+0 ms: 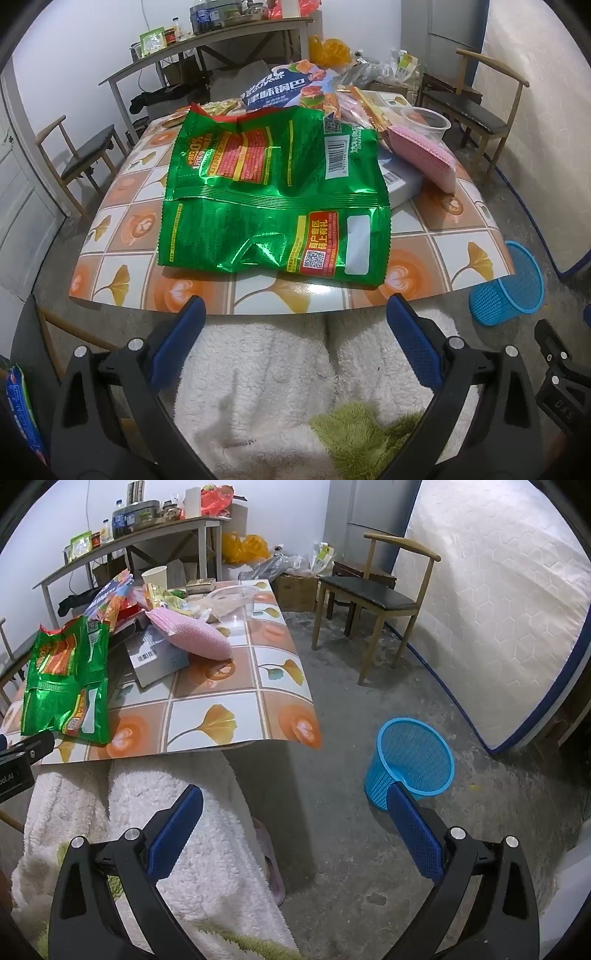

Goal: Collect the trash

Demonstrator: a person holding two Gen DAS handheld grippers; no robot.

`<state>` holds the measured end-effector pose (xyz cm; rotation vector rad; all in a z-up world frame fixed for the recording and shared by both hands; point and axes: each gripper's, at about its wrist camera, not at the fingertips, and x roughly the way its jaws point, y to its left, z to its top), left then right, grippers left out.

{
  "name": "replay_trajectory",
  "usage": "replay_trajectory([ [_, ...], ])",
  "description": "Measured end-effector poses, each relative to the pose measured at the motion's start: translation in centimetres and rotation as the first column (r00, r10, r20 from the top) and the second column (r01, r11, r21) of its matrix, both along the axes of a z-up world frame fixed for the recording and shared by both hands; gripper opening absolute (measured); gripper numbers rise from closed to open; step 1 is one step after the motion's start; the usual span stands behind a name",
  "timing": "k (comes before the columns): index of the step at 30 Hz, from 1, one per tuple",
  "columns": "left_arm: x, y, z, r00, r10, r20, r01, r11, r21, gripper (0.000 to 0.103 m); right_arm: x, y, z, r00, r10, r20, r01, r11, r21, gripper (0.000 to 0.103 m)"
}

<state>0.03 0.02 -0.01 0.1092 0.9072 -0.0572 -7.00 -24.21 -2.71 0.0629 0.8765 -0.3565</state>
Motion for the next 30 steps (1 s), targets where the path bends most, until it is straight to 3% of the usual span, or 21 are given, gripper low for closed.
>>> replay_trajectory([
  [30, 0.2, 0.39, -0.2, 1.0, 0.0, -0.004, 0.0, 1.0, -0.003, 0.094, 0.12, 0.03, 0.17, 1.0, 0.0, 0.003, 0.0, 1.0, 0.003, 0.097],
])
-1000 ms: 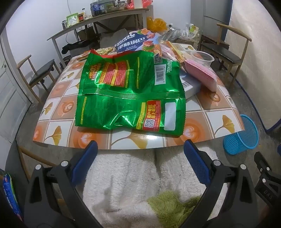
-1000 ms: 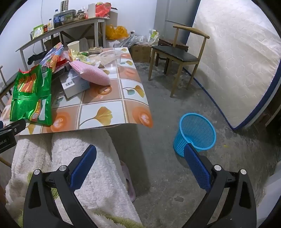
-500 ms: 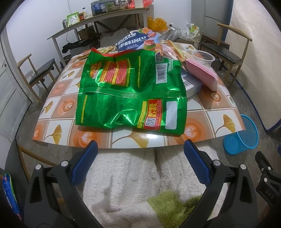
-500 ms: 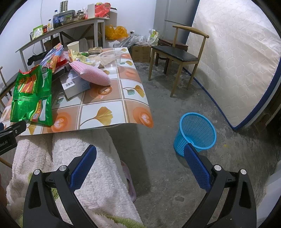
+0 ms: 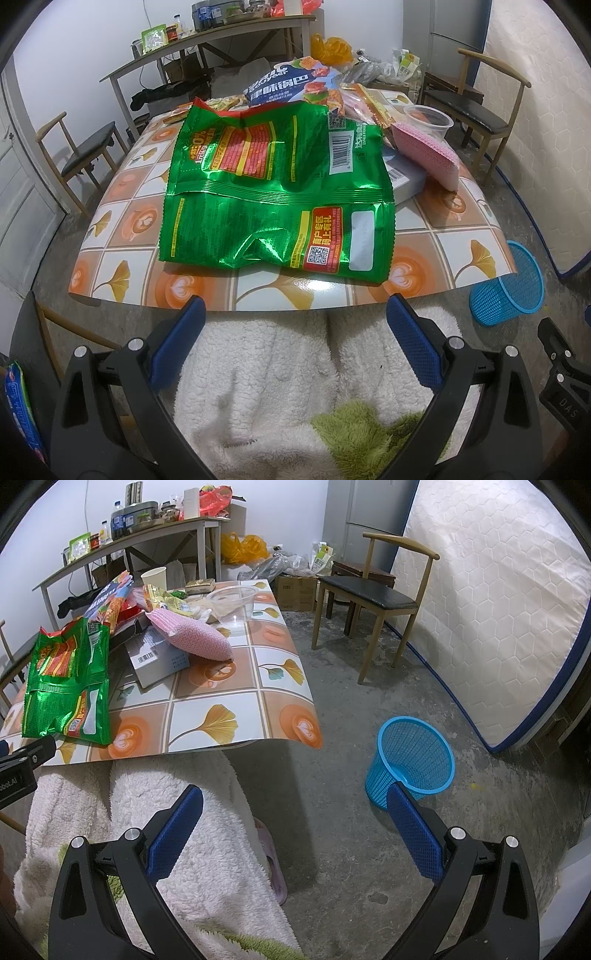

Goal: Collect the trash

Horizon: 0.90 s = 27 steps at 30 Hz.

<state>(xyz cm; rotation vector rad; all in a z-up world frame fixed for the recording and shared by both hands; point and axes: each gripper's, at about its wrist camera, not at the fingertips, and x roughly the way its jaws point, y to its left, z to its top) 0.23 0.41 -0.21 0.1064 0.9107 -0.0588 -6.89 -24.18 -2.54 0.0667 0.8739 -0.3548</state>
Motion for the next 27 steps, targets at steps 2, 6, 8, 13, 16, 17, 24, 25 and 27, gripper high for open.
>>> replay_trajectory([
  [2, 0.09, 0.12, -0.01, 1.0, 0.0, -0.001, 0.0, 1.0, 0.0, 0.094, -0.13, -0.06, 0.06, 1.0, 0.0, 0.0, 0.0, 1.0, 0.002, 0.097],
  [6, 0.11, 0.14, -0.01, 1.0, 0.0, -0.001, 0.0, 1.0, -0.001, 0.094, -0.09, -0.02, 0.07, 1.0, 0.0, 0.0, 0.0, 1.0, 0.002, 0.097],
  [8, 0.11, 0.14, -0.01, 1.0, 0.0, -0.001, 0.0, 1.0, -0.001, 0.094, -0.09, 0.0, 0.08, 1.0, 0.0, 0.0, 0.0, 1.0, 0.001, 0.097],
  [13, 0.12, 0.14, -0.01, 1.0, 0.0, -0.002, 0.0, 1.0, -0.001, 0.094, -0.06, 0.01, 0.17, 1.0, 0.0, 0.0, 0.0, 1.0, 0.001, 0.097],
  [16, 0.13, 0.16, -0.02, 1.0, 0.0, -0.002, 0.0, 1.0, -0.001, 0.094, -0.02, 0.02, 0.27, 1.0, 0.0, 0.0, 0.0, 1.0, 0.002, 0.097],
  [17, 0.14, 0.19, -0.02, 1.0, 0.001, -0.002, -0.001, 1.0, -0.001, 0.094, -0.07, 0.02, 0.16, 1.0, 0.0, 0.001, 0.0, 1.0, 0.002, 0.097],
  [24, 0.14, 0.16, -0.01, 1.0, 0.0, -0.003, 0.0, 1.0, -0.002, 0.094, -0.05, 0.01, 0.18, 1.0, 0.0, 0.001, 0.0, 1.0, 0.002, 0.097],
  [25, 0.14, 0.16, -0.01, 1.0, 0.0, -0.003, 0.0, 1.0, -0.003, 0.094, -0.06, 0.01, 0.17, 1.0, 0.0, 0.001, 0.0, 1.0, 0.002, 0.097],
  [27, 0.14, 0.16, -0.01, 1.0, 0.0, -0.002, 0.0, 1.0, -0.003, 0.094, -0.06, 0.0, 0.16, 1.0, 0.0, 0.001, 0.0, 1.0, 0.002, 0.097],
])
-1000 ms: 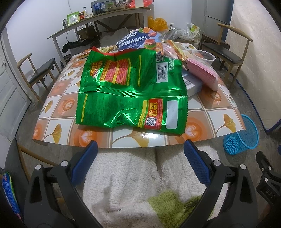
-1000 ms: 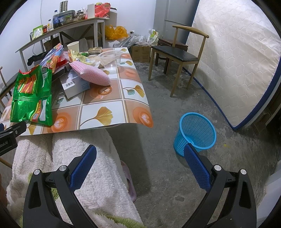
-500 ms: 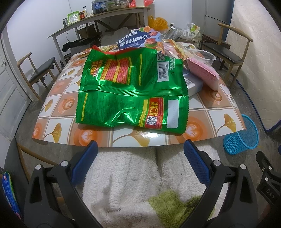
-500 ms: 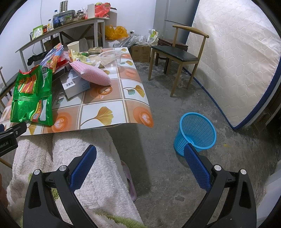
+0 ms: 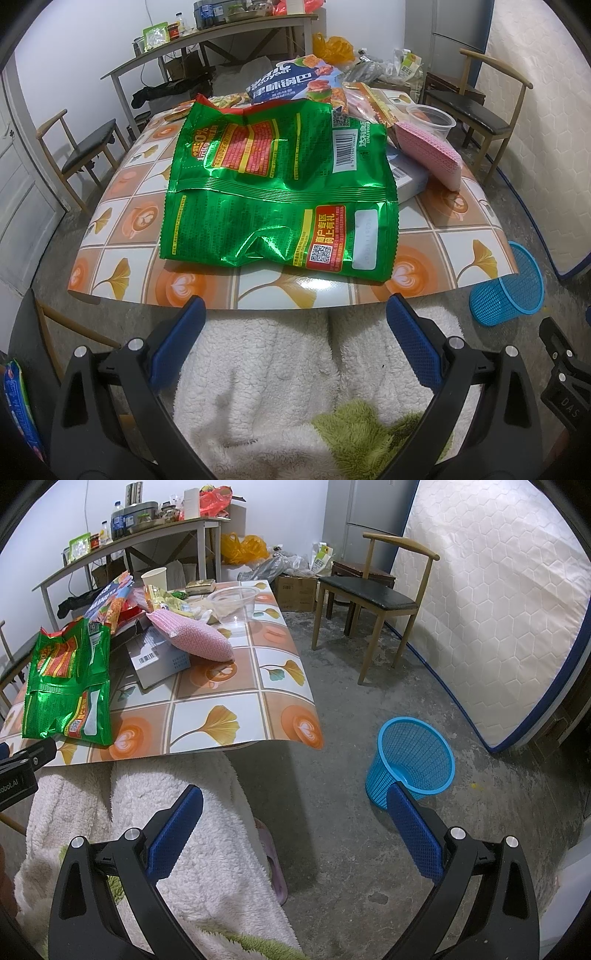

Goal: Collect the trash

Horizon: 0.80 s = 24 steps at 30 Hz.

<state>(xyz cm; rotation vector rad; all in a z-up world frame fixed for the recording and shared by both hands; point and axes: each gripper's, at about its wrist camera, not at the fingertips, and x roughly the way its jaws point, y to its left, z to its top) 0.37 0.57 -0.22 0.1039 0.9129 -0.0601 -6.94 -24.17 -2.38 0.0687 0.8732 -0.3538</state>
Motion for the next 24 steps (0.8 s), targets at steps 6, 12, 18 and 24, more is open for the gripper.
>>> replay_trajectory([
  [6, 0.01, 0.01, 0.0, 1.0, 0.0, 0.0, 0.0, 1.0, 0.0, 0.094, 0.04, 0.13, 0.21, 1.0, 0.002, 0.002, -0.002, 1.0, -0.001, 0.097],
  [12, -0.23, 0.25, -0.43, 1.0, 0.0, -0.001, 0.0, 1.0, -0.001, 0.094, -0.05, 0.28, 0.24, 1.0, 0.002, 0.003, -0.002, 1.0, 0.0, 0.097],
  [18, -0.23, 0.25, -0.43, 1.0, 0.0, -0.001, 0.0, 1.0, -0.001, 0.094, 0.04, 0.33, 0.37, 1.0, 0.002, 0.006, -0.002, 1.0, -0.001, 0.097],
  [24, -0.36, 0.41, -0.56, 1.0, 0.0, -0.001, 0.0, 1.0, -0.002, 0.094, 0.06, 0.41, 0.39, 1.0, 0.003, 0.006, -0.003, 1.0, 0.001, 0.097],
])
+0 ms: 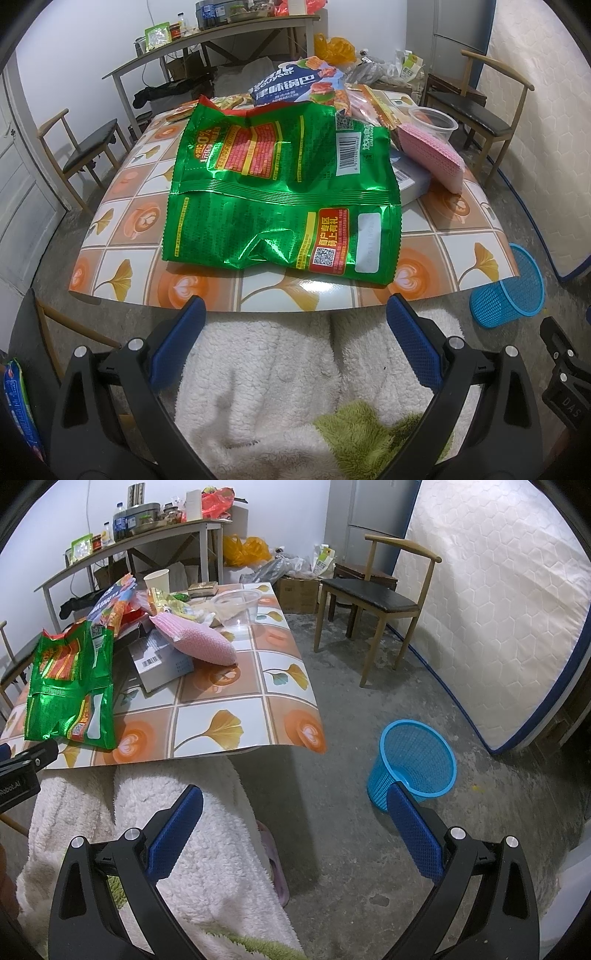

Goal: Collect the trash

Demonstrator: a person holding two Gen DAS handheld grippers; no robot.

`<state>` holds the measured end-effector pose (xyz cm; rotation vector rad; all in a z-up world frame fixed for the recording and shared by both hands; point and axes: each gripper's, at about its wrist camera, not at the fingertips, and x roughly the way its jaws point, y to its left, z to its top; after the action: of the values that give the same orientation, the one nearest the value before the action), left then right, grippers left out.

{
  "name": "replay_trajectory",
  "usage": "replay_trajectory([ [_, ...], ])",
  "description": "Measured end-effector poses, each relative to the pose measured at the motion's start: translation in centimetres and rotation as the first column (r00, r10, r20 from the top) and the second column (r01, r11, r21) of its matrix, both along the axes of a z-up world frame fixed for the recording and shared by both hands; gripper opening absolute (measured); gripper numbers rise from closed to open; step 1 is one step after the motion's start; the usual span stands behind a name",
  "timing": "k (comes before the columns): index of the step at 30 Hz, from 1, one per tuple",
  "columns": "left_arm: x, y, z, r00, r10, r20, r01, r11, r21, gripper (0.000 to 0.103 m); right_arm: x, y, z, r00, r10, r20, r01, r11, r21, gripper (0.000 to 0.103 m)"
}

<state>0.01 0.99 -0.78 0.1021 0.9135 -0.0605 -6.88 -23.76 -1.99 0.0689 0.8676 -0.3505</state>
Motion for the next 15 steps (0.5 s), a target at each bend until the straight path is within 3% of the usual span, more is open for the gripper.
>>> replay_trajectory([
  [15, 0.01, -0.01, 0.02, 1.0, 0.0, 0.0, 0.0, 1.0, 0.0, 0.094, 0.08, 0.13, -0.13, 1.0, 0.0, 0.0, 0.0, 1.0, 0.001, 0.097],
])
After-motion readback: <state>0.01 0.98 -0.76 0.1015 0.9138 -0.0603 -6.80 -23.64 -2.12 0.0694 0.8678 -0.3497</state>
